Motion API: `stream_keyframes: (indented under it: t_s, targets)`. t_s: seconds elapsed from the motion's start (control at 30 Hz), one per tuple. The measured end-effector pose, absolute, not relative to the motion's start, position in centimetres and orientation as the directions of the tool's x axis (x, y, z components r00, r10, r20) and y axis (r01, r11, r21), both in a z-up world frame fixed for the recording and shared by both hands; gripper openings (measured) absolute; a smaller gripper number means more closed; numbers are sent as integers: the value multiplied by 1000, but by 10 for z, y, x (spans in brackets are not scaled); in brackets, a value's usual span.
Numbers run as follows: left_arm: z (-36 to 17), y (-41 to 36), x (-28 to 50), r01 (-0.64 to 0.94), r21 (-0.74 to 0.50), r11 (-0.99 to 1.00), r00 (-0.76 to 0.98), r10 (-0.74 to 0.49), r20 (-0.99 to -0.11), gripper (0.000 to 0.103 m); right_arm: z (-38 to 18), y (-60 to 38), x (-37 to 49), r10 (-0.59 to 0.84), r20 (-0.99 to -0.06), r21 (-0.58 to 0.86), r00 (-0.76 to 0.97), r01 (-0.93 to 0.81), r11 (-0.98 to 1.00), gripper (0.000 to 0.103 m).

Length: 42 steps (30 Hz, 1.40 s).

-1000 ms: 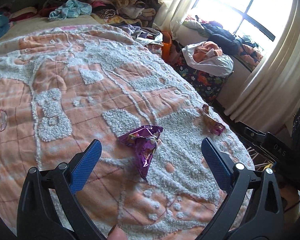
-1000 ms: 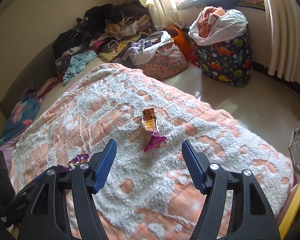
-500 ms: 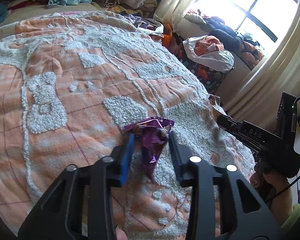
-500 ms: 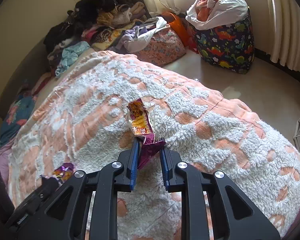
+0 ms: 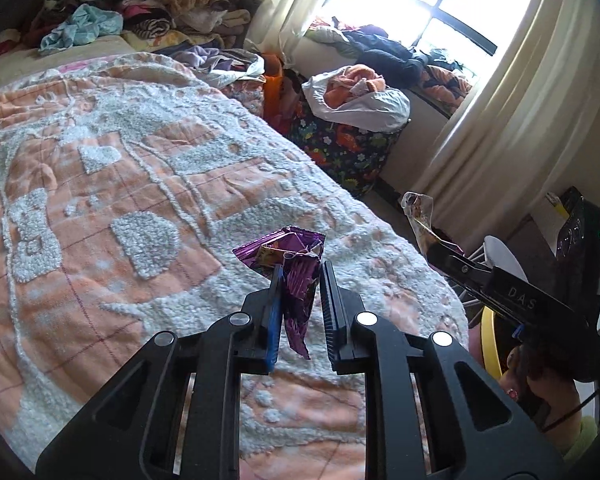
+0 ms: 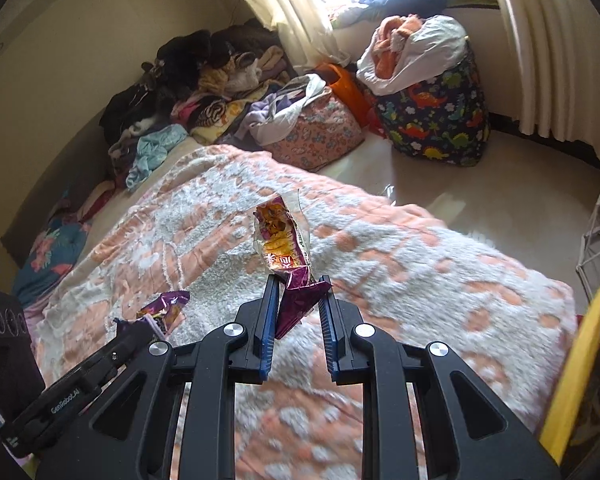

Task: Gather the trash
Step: 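Carry both purple wrappers in the grippers over the yellow bin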

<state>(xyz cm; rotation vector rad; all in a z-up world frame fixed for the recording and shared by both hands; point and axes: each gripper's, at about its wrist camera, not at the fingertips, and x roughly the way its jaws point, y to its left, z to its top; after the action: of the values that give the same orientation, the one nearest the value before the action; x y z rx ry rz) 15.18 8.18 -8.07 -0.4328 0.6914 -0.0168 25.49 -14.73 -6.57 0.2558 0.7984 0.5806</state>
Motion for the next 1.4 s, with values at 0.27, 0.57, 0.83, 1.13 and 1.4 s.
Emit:
stream_keyframes:
  t_s: [0.27,0.57,0.83,1.13,1.4]
  targets:
    - [-63,32,154,-17,-363,932,776,-216,-592,12,-51,-212,223,541,-568,440,620,-326,836,19]
    - [-49,-20,151,98,-325,941,768,-279,-576,12,-48,-280,191,476,-548,456,688,-232,859,19]
    - [-40,-63,145,193,-289,938,754,-330,-568,12,-47,-328,166,414,-544,466,730,-148,872,19]
    - [-38,-106,138,283,-262,922,728,-385,-567,12,-53,-373,146,353,-555,471,753,-65,880,19]
    - [-43,-142,136,353,-216,910,702,-410,-583,12,-62,-399,141,308,-585,467,750,1,884,20]
